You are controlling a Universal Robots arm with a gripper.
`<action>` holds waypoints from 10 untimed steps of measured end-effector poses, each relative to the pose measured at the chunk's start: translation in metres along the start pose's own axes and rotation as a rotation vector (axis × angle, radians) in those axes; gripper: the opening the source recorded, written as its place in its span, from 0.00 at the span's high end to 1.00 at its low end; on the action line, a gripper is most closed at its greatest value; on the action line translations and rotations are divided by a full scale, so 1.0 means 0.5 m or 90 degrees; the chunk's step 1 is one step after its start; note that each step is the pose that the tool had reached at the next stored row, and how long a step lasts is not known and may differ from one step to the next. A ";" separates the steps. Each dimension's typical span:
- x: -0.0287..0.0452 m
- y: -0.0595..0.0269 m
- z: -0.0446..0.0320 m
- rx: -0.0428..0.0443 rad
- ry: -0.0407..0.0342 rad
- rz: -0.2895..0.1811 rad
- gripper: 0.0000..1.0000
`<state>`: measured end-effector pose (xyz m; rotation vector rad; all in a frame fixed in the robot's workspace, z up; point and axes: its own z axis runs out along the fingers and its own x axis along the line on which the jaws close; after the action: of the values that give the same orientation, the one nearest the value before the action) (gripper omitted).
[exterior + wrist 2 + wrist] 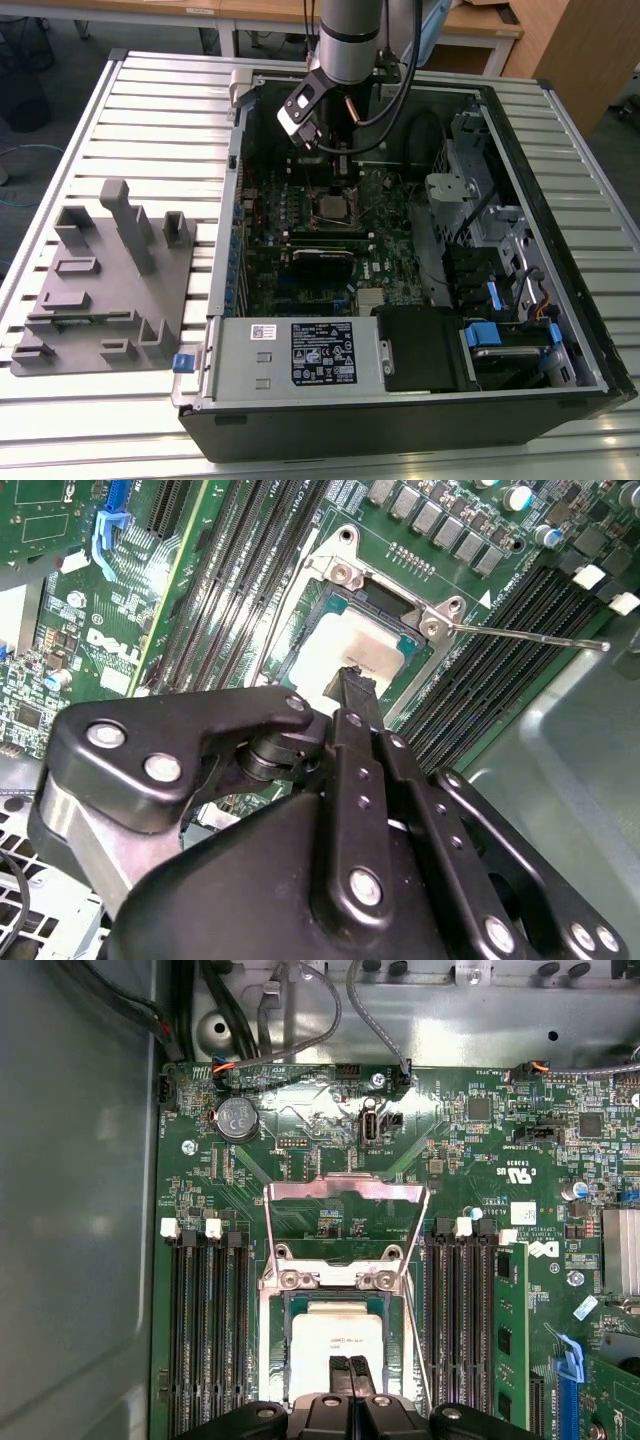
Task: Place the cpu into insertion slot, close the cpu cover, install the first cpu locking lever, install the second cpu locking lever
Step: 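Close the cpu cover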
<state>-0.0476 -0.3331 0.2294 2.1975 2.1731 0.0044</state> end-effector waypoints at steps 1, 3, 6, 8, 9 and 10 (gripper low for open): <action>0.000 0.000 0.000 0.0000 0.0000 0.000 0.90; 0.000 0.000 -0.001 0.0001 -0.0002 0.000 0.90; 0.000 0.000 -0.004 0.0000 0.0000 0.000 0.90; 0.000 0.000 -0.004 -0.0001 0.0002 0.000 0.90; 0.000 0.000 -0.006 0.0000 0.0000 0.000 0.90; 0.000 0.000 -0.008 0.0000 0.0000 0.000 0.90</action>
<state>-0.0476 -0.3331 0.2332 2.1974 2.1731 0.0045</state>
